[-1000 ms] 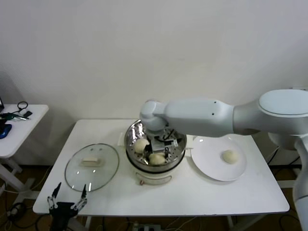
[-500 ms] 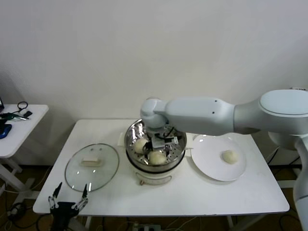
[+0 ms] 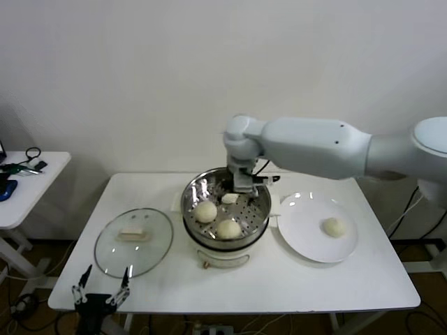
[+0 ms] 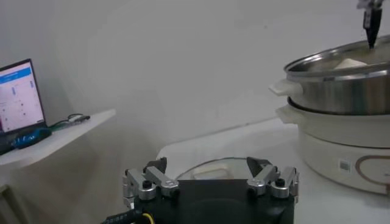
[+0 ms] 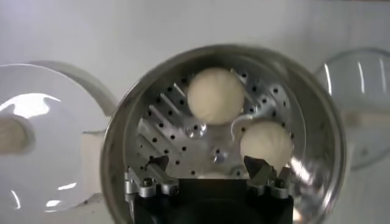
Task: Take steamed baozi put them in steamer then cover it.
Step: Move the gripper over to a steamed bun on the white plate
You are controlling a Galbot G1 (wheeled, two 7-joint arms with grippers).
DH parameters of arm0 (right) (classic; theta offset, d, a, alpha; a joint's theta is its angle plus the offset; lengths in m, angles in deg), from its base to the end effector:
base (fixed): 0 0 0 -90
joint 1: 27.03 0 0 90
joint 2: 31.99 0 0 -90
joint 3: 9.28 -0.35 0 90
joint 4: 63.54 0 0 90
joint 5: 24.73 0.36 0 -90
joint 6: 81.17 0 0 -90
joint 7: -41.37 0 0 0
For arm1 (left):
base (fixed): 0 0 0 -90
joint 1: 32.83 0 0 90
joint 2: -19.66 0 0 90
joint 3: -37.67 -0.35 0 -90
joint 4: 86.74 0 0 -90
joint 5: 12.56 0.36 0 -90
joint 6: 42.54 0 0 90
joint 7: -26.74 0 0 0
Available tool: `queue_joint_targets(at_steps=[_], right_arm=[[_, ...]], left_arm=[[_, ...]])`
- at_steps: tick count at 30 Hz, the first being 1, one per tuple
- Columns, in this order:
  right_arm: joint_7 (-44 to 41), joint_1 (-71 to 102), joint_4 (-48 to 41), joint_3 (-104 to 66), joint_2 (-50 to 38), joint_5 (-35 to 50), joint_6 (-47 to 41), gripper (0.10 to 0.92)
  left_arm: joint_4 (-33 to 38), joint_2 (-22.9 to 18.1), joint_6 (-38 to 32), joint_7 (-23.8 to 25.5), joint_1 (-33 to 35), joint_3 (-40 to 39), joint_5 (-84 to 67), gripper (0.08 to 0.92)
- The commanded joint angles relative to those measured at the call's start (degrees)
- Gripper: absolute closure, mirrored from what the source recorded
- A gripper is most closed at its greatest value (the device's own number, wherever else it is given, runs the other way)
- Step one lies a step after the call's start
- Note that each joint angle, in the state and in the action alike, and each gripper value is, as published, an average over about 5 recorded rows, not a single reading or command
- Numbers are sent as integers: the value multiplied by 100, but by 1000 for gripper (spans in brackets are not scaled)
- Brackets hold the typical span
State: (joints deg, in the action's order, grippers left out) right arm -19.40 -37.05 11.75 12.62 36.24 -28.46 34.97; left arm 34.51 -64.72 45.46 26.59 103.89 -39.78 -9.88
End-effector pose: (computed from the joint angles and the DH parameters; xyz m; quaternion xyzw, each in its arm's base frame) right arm 0.5443 0.1363 -0.0357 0.6433 -0.1011 0.7587 0.0140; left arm 0.0925 0.0825 -0.3256 0.0502 -0.9838 -0.1306 0.1122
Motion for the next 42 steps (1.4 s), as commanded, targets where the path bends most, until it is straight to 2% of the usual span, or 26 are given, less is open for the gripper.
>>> queue_joint_targets(at_steps=[1, 4, 10, 19, 30, 42], right_arm=[[823, -420, -242, 458, -1386, 1971, -2207, 203], [853, -330, -368, 481, -1795, 2606, -2939, 203], [-7, 167, -377, 75, -2592, 2866, -3698, 203], [-246, 1568, -1074, -773, -3166, 1966, -3538, 203], [-299, 3072, -2061, -2072, -2998, 1019, -3249, 203], [-259, 3557, -3023, -2594, -2297, 580, -3165, 203]], left_arm=[[130, -61, -3, -2, 30, 2, -79, 177], [136, -61, -7, 2, 18, 8, -75, 177], [139, -63, -17, 10, 26, 17, -66, 177], [128, -172, -44, -31, 75, 26, -92, 177], [116, -232, -23, -102, 117, 90, -99, 177], [15, -229, -4, -94, 80, 101, -66, 177]])
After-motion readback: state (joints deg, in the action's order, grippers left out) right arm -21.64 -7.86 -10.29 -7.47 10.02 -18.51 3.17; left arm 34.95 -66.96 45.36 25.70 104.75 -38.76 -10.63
